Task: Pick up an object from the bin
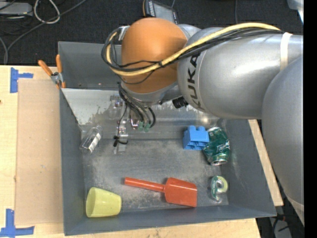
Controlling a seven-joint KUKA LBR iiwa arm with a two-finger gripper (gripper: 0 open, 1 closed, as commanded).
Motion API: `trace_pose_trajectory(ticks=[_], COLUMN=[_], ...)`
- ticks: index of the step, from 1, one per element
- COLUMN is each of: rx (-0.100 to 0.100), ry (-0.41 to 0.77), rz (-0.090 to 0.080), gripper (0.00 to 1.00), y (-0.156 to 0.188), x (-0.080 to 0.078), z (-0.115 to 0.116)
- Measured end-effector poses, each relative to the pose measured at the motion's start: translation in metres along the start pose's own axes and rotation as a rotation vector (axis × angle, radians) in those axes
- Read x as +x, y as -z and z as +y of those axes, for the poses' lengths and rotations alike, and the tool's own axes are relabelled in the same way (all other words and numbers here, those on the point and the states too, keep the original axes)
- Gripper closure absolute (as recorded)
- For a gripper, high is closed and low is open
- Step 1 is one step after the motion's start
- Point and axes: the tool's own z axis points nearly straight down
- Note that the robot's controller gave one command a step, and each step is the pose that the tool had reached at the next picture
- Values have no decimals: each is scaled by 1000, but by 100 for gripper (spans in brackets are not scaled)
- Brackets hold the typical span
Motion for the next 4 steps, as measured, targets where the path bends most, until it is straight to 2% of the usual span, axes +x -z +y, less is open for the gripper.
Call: trace_pose_trajectory(ticks=[1,2,3,4], rx=[-1,-1,3,-3], ry=[-7,252,332,407], rz=[-8,-9,-13,-2], gripper=[0,0,0,0], y=[5,-103,-77,-90], x=[-2,-13,13,26], z=[-2,17,-140,-102])
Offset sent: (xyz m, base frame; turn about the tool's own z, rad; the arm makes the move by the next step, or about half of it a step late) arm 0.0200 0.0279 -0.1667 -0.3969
